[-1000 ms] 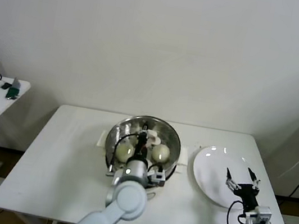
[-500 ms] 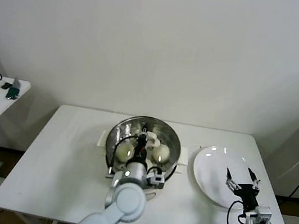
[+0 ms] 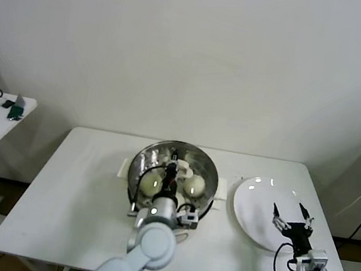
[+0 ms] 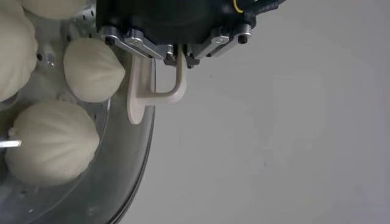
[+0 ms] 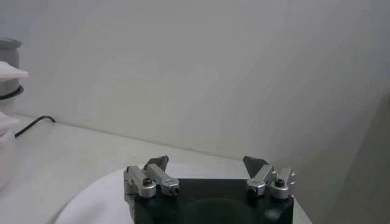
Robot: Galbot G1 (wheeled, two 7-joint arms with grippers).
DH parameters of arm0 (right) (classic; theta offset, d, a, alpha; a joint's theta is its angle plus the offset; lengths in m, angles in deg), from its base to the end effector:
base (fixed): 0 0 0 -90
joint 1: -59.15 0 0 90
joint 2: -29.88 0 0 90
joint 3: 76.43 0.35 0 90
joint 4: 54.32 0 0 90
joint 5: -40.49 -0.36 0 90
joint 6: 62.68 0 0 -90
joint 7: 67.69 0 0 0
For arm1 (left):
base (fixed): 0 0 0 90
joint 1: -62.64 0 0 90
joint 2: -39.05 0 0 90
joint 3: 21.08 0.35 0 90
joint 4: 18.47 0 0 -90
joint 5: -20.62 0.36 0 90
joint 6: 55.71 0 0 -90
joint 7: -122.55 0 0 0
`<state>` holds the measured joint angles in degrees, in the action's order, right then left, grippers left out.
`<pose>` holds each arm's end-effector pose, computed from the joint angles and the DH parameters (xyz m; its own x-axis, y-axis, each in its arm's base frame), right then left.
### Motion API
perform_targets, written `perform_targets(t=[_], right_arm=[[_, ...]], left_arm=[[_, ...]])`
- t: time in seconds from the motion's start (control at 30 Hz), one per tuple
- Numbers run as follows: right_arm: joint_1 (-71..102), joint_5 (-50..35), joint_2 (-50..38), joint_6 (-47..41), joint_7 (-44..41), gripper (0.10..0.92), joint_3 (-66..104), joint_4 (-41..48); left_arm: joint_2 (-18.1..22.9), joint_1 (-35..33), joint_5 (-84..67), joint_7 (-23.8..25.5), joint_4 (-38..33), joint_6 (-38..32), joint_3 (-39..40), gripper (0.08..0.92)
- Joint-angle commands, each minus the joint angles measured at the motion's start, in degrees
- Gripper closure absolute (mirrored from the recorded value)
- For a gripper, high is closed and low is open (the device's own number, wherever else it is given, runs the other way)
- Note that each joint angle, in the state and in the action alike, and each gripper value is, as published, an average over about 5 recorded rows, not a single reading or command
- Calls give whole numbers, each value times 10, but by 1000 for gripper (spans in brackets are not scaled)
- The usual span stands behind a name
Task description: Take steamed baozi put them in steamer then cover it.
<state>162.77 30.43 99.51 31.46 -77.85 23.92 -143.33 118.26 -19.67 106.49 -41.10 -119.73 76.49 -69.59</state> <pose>0.2708 -0.1846 -0.3861 -0.9883 -0.0123 0.1522 -0.0410 0.9815 -0.1868 0.3047 -0.1774 -0.2803 -0.9986 0.0031 0.0528 0.0528 -0.0044 0.9986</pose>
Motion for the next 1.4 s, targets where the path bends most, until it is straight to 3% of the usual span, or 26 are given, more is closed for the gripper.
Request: perform_targets(t=[0.03,0.3,0.6,1.03,1.27,1.4], right_arm=[[1,0,0,0,-2,203,1,-1],[2,-6,-1,-3,-10,203,2,-5],[0,-22,-6,-22,-9,203,7,-7],[-4,-16,-8,-26,-11,203,4,-4],[-12,-9,-12,-29,-11,203,0,-2],[-15,-9,-16,-29,-11,203,-3,-3]], left_arm=[[0,-4,5,2,0,28,2,845],[-6,5,-15,6,-12,28,-1,823],[-45,3,-42,7,-79,28,7,581],[-93,-61,-72,4,-161,28,-9,214],[-125,-125,-116,-11,-206,22,-18,177],[-135,-160,-147,-56,-232,2,-46,177]])
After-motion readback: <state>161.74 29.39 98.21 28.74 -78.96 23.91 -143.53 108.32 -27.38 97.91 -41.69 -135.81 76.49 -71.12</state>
